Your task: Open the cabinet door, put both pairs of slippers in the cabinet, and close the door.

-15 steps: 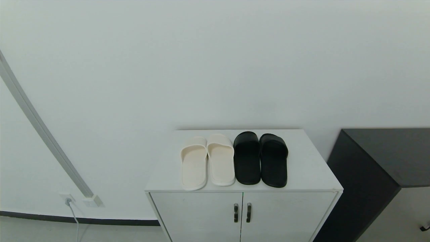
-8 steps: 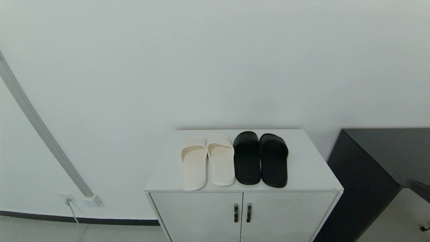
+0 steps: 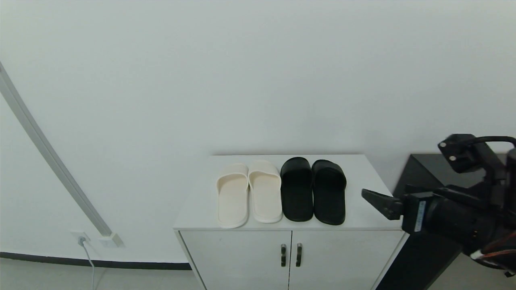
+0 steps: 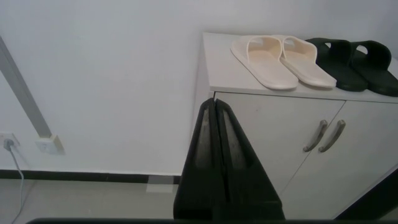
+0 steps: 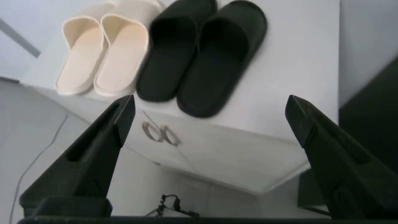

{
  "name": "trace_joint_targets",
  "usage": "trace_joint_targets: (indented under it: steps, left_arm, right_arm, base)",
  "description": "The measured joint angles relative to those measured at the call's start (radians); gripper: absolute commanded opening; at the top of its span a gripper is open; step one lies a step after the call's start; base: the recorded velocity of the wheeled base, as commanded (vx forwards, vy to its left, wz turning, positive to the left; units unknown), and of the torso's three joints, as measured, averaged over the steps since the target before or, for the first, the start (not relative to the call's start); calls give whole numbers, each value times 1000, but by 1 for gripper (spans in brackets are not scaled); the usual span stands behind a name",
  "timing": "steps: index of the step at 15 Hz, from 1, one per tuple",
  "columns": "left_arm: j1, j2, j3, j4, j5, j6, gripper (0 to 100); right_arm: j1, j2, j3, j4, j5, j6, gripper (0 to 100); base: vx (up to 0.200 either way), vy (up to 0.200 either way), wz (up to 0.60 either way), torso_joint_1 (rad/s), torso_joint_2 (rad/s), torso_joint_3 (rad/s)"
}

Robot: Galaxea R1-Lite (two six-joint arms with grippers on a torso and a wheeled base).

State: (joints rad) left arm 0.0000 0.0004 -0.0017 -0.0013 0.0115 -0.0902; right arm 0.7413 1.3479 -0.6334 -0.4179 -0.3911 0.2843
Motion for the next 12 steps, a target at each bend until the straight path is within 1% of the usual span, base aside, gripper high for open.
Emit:
trace_joint_targets:
  steps: [2, 5, 7, 9, 12]
  left_arm:
    - [0, 0, 0, 0, 0, 0, 0]
    - [0, 0, 0, 0, 0, 0, 0]
    - [0, 0, 0, 0, 0, 0, 0]
    - [0, 0, 0, 0, -1, 0, 0]
    - [0, 0, 0, 0, -1, 0, 0]
  right_arm:
    - [53, 103, -58, -48, -87, 13, 100]
    - [94, 253, -118, -187, -183, 7, 100]
    - [104, 353, -173, -237, -252, 1, 100]
    - [106, 441, -224, -255, -301, 0, 100]
    - [97, 552, -290, -285, -341, 1, 100]
  base:
    - [0, 0, 0, 0, 0, 0]
    - [0, 0, 0, 0, 0, 0]
    - [0, 0, 0, 0, 0, 0]
    - [0, 0, 0, 0, 0, 0]
    - [0, 0, 0, 0, 0, 0]
